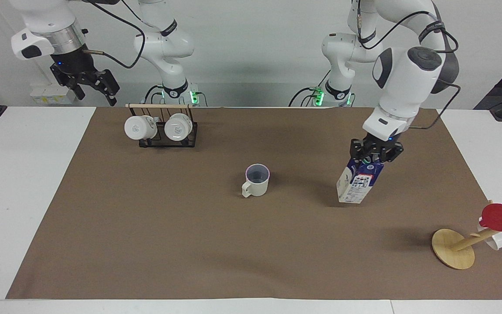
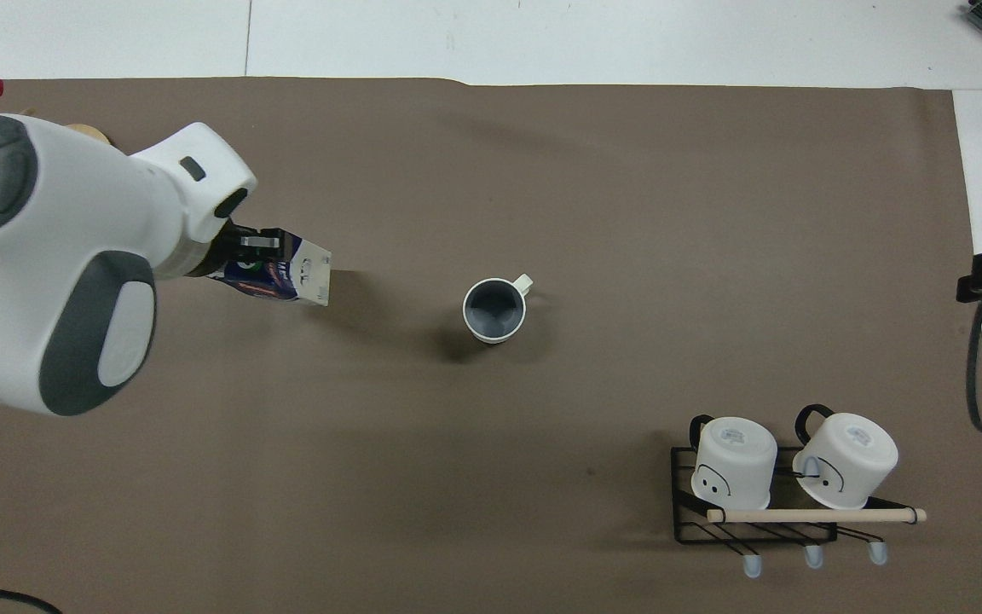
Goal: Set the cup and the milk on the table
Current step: 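Carry the milk carton with the left gripper beside the white mug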
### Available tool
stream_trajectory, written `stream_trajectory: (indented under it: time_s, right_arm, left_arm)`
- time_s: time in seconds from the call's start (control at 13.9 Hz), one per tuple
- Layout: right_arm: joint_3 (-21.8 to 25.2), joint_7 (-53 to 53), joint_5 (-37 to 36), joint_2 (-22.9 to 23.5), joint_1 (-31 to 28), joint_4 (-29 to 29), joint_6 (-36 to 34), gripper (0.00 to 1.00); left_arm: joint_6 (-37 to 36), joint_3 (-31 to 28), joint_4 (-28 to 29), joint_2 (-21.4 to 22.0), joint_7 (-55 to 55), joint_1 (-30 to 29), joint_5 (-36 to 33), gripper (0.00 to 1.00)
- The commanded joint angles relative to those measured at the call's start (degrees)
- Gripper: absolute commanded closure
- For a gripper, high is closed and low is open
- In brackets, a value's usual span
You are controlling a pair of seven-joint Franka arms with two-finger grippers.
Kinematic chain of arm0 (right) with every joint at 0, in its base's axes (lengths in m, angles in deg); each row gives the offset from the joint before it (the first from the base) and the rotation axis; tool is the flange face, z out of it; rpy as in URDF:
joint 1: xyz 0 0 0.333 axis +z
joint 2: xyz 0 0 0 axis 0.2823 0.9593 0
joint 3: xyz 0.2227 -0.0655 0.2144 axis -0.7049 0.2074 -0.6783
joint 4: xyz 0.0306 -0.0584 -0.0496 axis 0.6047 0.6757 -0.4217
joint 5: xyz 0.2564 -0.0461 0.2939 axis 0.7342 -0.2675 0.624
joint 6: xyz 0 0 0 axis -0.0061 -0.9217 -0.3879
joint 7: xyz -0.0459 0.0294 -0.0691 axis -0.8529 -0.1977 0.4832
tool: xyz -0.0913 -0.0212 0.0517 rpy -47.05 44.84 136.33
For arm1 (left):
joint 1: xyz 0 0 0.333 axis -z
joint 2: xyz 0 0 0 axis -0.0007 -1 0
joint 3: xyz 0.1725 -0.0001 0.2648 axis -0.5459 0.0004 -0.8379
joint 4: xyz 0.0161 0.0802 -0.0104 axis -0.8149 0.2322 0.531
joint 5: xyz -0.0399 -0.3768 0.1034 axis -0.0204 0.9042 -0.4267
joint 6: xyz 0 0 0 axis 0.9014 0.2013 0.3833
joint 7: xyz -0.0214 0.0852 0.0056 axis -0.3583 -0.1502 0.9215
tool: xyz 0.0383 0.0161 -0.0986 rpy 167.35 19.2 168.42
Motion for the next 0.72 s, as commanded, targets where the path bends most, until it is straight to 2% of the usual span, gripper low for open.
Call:
stream_trajectory:
  time_s: [0.0, 0.29, 0.43, 0.65]
  right_arm:
    - [-0.2, -0.9, 2.0, -0.6, -0.2, 0.9, 1.1, 0.0]
    - [-0.1, -3.1, 2.5, -1.7, -0.7, 2.5, 1.5, 0.0]
    - [-0.1, -3.7, 2.5, -1.7, -0.8, 2.5, 1.5, 0.0]
    - [0.0, -3.7, 2.5, -1.7, -0.8, 2.5, 1.5, 0.0]
  left_arm:
    - [-0.7, -0.9, -1.3, -0.5, 5.9, 5.1, -1.0, 0.5]
    - [2.3, -0.9, -1.3, -3.6, 14.1, 10.7, -2.6, 0.49]
    - [4.8, -0.8, -0.8, -4.7, 16.7, 11.4, -3.9, 0.49]
    - [4.9, -0.6, -0.3, -4.7, 16.6, 11.5, -3.9, 0.44]
